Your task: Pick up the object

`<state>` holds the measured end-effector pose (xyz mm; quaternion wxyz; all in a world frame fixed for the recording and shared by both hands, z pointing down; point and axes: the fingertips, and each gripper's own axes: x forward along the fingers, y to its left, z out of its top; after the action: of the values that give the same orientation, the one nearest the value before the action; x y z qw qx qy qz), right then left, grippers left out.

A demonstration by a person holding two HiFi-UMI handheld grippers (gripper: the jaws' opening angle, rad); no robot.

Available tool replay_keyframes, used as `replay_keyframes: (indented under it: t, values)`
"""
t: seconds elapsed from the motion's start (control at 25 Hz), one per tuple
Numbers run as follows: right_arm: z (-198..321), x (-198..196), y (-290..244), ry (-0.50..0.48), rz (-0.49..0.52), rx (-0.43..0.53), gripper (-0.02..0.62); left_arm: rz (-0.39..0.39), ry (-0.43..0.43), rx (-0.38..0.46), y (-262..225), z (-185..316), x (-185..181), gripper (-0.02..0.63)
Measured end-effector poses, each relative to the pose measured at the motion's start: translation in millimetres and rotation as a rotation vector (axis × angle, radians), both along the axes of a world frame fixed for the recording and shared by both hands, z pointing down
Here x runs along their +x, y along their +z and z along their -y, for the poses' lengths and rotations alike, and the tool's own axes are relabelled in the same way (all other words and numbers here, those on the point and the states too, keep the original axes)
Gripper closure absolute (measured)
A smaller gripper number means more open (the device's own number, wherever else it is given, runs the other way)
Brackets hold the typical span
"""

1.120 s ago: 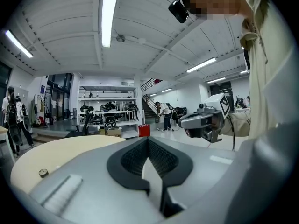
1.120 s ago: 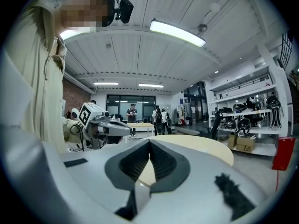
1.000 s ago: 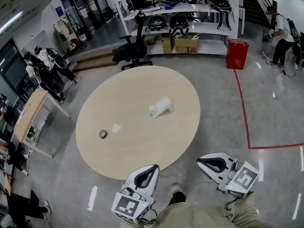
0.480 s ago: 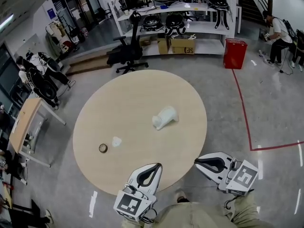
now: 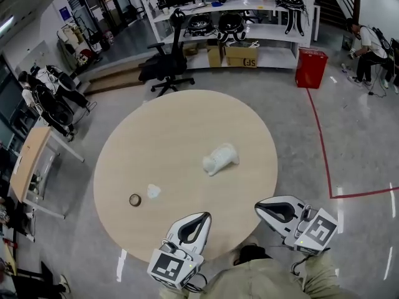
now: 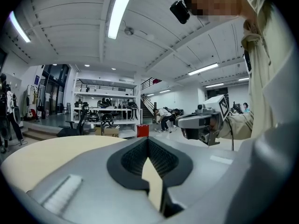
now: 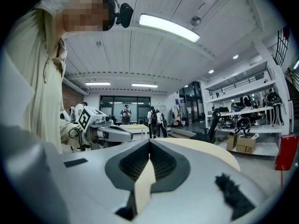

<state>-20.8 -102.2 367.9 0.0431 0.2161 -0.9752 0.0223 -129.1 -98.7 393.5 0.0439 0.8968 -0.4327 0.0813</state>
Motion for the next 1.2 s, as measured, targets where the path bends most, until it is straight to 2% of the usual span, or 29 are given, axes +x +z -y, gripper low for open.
replay_keyframes:
  t: [0.28,0.64,1.0,1.2]
  values:
    - [35,-10,11,-0.050,-0.021,-0.032,0.592,0.010,-0.021,-0.028,7,29,0,0.600]
    - [76,-22,18,-0.112,-0.052,-0.028,0.592,0.012,-0.080,-0.035,9,73,-9,0.600]
    - [113,-21,57,-0.119,-0.127,-0.096,0.592,-0.003,-0.097,-0.127,41,105,-12,0.600]
    - [139,-16,95,-0.063,-0.190,-0.168,0.592,0.017,-0.093,-0.183,69,123,-18,0.598]
